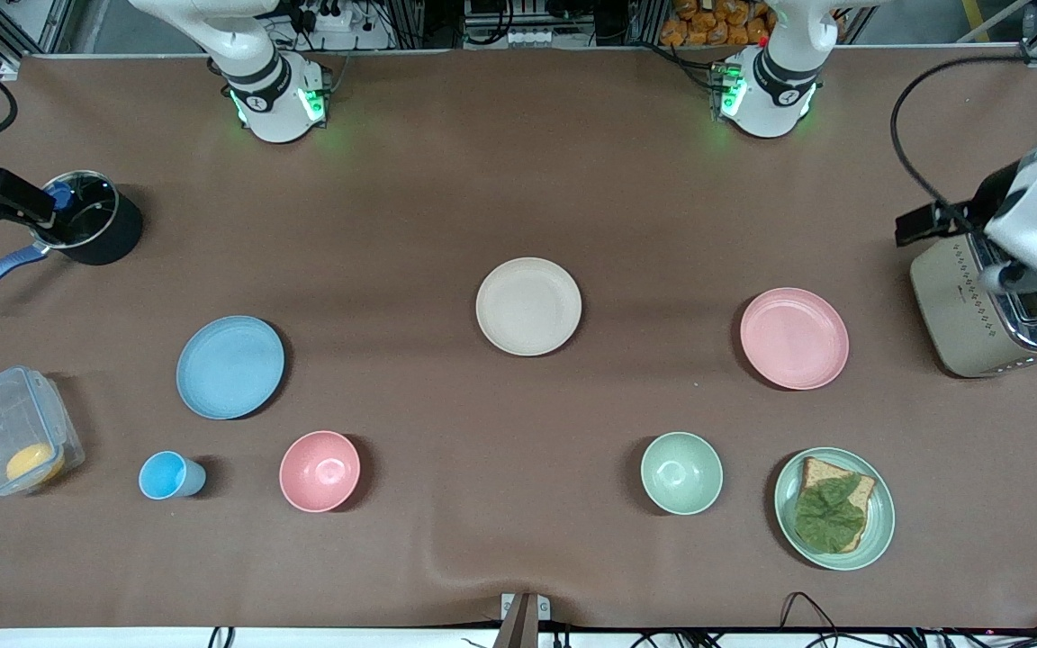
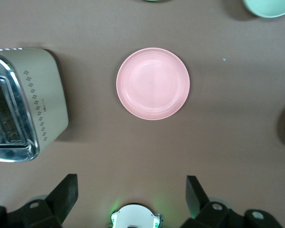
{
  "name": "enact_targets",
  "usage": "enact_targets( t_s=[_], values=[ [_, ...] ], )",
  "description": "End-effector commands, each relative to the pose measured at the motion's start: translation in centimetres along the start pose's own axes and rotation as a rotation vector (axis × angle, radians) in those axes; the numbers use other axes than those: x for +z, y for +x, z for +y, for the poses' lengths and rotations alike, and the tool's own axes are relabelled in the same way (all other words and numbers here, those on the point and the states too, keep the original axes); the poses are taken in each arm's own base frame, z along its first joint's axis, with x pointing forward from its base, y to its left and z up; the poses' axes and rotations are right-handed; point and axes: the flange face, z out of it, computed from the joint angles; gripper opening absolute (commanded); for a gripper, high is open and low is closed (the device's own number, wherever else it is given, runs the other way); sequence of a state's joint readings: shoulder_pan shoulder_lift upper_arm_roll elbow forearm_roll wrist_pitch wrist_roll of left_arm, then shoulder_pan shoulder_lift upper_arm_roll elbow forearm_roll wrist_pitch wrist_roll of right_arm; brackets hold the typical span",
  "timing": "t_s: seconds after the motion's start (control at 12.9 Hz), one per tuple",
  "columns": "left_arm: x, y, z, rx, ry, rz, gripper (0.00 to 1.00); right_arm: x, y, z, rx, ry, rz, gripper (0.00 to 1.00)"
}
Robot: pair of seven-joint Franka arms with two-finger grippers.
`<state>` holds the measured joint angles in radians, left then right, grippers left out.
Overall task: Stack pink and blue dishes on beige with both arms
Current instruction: 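Reach the left gripper to the pink plate while the right gripper reaches blue, then lower the left gripper to the pink rim while the right gripper lowers too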
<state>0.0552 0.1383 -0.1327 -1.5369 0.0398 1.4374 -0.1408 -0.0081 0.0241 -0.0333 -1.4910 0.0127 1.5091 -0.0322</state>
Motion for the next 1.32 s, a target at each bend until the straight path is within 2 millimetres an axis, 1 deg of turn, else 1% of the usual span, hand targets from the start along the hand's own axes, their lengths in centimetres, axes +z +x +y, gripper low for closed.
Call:
enact_targets(
  t_s=[0.0, 0.08, 0.15, 0.23, 0.31, 0.39, 0.46, 0.54, 0.62, 0.7, 0.77, 0.85, 0.93, 1.08, 1.24],
  values=[
    [4.6, 2.3, -2.0, -0.033, -0.023, -0.004, 1.0, 4.1, 2.6, 0.6, 0.006, -0.02, -0.061, 1.0],
    [6.9, 2.9, -3.0, -0.049, -0.029, 0.006, 1.0, 5.2, 3.1, 0.8, 0.01, -0.019, -0.076, 1.0],
    [9.5, 3.3, -3.3, -0.053, -0.031, 0.012, 1.0, 7.0, 4.0, 1.4, 0.021, -0.02, -0.105, 1.0],
    [12.0, 3.6, -3.4, -0.055, -0.034, 0.022, 1.0, 7.9, 4.8, 3.5, 0.05, -0.017, -0.108, 1.0],
    [14.3, 3.8, -3.5, -0.057, -0.035, 0.038, 1.0, 10.1, 5.6, 5.5, 0.082, -0.005, -0.127, 1.0],
    [16.6, 3.9, -4.0, -0.06, -0.04, 0.051, 1.0, 13.5, 7.2, 6.1, 0.086, 0.001, -0.136, 1.0],
    [18.6, 4.1, -4.0, -0.049, -0.043, 0.054, 1.0, 16.7, 7.9, 6.4, 0.09, 0.003, -0.146, 1.0],
    [21.0, 4.5, -4.2, -0.046, -0.047, 0.047, 1.0, 18.5, 8.2, 6.4, 0.089, 0.0, -0.138, 1.0],
    [22.8, 5.0, -5.7, -0.053, -0.057, 0.046, 1.0, 20.5, 7.8, 6.6, 0.092, 0.001, -0.15, 1.0],
    [24.6, 5.7, -6.8, -0.057, -0.067, 0.048, 1.0, 22.7, 7.2, 7.3, 0.103, 0.003, -0.162, 1.0],
    [26.6, 6.3, -7.2, -0.058, -0.074, 0.039, 1.0, 25.9, 6.2, 8.4, 0.122, 0.006, -0.172, 1.0],
    [28.2, 6.7, -7.5, -0.054, -0.08, 0.026, 1.0, 28.5, 5.1, 9.1, 0.134, 0.008, -0.178, 1.0],
    [29.7, 7.0, -7.5, -0.052, -0.086, 0.003, 1.0, 30.6, 4.4, 9.2, 0.137, 0.008, -0.177, 1.0],
    [32.1, 7.7, -7.5, -0.053, -0.093, -0.005, 1.0, 34.2, 4.2, 9.0, 0.136, 0.001, -0.131, 1.0],
    [33.7, 8.2, -7.4, -0.069, -0.109, -0.016, 1.0, 38.5, 4.9, 9.8, 0.149, 0.003, -0.149, 1.0]
  ],
)
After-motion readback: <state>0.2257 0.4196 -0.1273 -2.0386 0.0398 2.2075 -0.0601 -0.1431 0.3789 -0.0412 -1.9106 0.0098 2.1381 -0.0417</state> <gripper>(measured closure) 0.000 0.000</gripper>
